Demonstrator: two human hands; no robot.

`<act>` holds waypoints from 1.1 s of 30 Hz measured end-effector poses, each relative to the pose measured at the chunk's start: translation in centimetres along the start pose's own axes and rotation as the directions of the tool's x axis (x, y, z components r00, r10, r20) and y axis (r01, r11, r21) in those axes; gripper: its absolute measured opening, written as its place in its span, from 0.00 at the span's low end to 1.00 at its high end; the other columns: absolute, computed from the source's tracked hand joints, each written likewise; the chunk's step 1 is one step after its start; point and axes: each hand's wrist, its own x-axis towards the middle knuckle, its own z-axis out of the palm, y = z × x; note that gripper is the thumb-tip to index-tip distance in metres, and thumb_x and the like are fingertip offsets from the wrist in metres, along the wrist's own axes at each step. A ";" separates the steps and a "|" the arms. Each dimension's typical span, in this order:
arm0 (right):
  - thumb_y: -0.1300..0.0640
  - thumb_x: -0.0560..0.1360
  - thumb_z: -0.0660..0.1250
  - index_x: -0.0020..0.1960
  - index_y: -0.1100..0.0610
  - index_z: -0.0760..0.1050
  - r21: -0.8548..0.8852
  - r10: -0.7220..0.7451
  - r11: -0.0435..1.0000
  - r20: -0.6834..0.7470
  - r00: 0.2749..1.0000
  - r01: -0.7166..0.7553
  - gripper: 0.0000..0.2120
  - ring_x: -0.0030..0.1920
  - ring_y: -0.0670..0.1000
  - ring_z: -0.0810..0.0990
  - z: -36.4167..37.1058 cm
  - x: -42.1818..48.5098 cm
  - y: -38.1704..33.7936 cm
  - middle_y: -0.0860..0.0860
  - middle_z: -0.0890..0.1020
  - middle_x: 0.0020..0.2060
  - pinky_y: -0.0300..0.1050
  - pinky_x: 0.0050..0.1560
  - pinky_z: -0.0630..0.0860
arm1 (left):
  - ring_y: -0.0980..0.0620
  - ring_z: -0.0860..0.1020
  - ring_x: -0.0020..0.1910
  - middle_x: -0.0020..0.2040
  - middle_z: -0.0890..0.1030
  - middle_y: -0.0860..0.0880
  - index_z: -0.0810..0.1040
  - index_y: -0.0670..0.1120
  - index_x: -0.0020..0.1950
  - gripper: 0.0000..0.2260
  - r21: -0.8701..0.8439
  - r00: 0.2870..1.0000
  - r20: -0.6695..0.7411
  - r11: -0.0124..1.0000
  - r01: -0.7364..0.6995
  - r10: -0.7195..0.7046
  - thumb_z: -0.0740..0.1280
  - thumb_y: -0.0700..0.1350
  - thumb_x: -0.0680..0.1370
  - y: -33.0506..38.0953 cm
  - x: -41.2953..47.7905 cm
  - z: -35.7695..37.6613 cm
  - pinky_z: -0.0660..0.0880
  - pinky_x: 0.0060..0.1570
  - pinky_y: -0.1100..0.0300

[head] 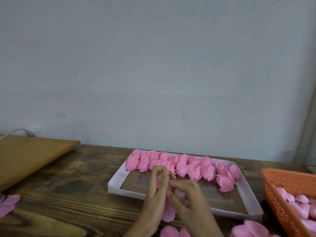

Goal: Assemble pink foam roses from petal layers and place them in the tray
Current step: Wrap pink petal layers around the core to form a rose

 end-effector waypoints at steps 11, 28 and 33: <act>0.60 0.73 0.79 0.57 0.36 0.83 -0.129 -0.141 0.984 -0.124 0.982 0.125 0.22 0.60 0.38 0.72 0.8 -0.2 0.4 0.32 0.81 0.52 0.27 0.60 0.65 | 0.52 0.79 0.42 0.46 0.81 0.49 0.77 0.48 0.52 0.23 -0.025 0.997 0.036 0.997 0.069 -0.069 0.60 0.68 0.79 -0.3 0.0 -0.2 0.78 0.43 0.60; 0.60 0.75 0.77 0.53 0.48 0.86 0.485 0.076 0.873 -0.211 0.975 0.037 0.10 0.49 0.51 0.87 0.2 0.4 0.9 0.50 0.89 0.47 0.42 0.49 0.83 | 0.41 0.83 0.57 0.54 0.85 0.39 0.84 0.41 0.57 0.18 -0.201 0.957 0.059 0.936 0.290 -0.284 0.65 0.55 0.83 0.2 0.9 -0.9 0.78 0.58 0.49; 0.72 0.74 0.72 0.55 0.60 0.83 0.698 0.127 0.716 -0.147 0.981 0.012 0.13 0.53 0.55 0.88 -0.1 0.8 1.1 0.57 0.88 0.49 0.45 0.51 0.84 | 0.35 0.83 0.62 0.61 0.84 0.34 0.84 0.41 0.60 0.18 -0.289 0.950 -0.008 0.910 0.297 -0.313 0.77 0.33 0.71 -0.2 1.9 -2.5 0.84 0.53 0.50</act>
